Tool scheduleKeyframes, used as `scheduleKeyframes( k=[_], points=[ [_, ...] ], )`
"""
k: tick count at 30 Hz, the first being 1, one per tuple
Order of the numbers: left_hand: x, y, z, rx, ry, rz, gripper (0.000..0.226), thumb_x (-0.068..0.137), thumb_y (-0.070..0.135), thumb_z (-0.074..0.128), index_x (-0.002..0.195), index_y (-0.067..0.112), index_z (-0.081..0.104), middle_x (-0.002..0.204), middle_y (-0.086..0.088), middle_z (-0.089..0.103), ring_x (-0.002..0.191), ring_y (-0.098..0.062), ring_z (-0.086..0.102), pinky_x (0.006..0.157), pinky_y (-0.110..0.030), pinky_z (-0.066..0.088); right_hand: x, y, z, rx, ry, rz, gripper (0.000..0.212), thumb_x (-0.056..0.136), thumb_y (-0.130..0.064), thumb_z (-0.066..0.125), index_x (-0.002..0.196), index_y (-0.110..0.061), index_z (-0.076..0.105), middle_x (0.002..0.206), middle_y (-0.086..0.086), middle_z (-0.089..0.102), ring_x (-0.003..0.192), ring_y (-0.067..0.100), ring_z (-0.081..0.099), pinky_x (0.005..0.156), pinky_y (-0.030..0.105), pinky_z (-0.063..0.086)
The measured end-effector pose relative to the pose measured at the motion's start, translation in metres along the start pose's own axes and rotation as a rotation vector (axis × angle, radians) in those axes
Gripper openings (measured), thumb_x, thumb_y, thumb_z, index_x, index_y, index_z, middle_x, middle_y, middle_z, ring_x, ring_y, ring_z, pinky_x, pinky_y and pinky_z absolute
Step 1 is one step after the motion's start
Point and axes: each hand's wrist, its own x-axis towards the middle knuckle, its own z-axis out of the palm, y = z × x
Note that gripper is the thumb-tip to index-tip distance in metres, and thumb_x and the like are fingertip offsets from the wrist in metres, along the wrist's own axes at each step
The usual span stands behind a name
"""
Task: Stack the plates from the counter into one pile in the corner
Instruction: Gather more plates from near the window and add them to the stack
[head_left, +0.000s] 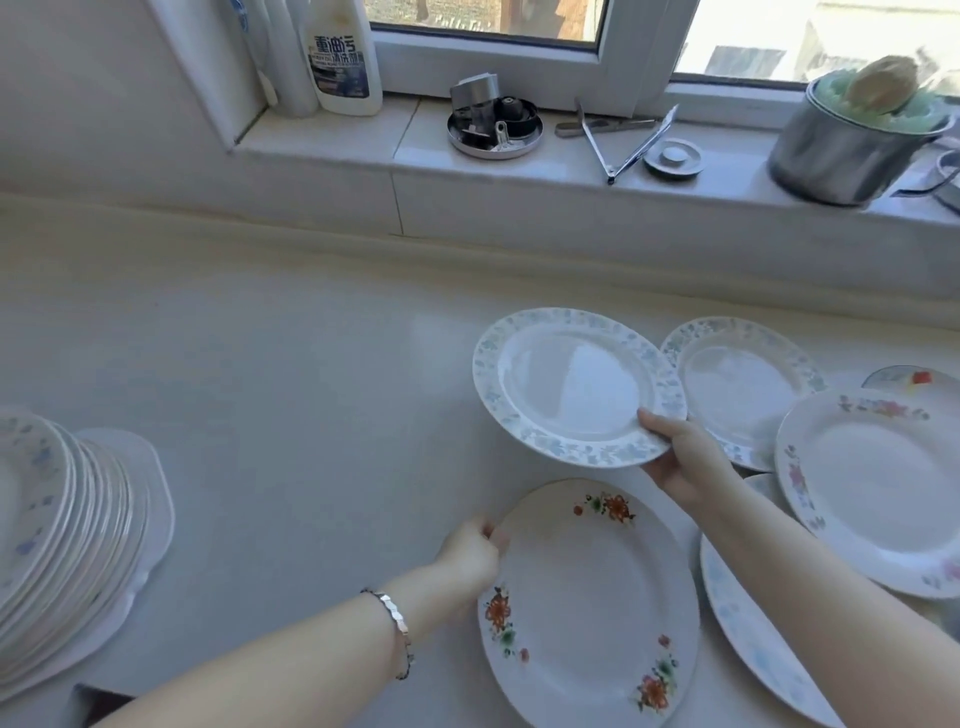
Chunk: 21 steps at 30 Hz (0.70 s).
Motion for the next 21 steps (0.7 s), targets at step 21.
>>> scheduleKeyframes(
  k=[21],
  points=[
    [-0.126,-0.160,-0.361,-0.618,1.130,0.102,0.030,0.092,0.019,0.046,0.063,0.017,0.049,0.076,-0.010,0.052,0.081,-0.022,0.048,0.070,-0.034,0.037,-0.086,0.092,0.212,0.081,-0.320,0.067,0.024,0.092,-0.010,0.043,0.108,-0.015,0.061,0.088,-0.002,0.076,0.080,0.011,0.073,0.065,0.026,0.059]
  ],
)
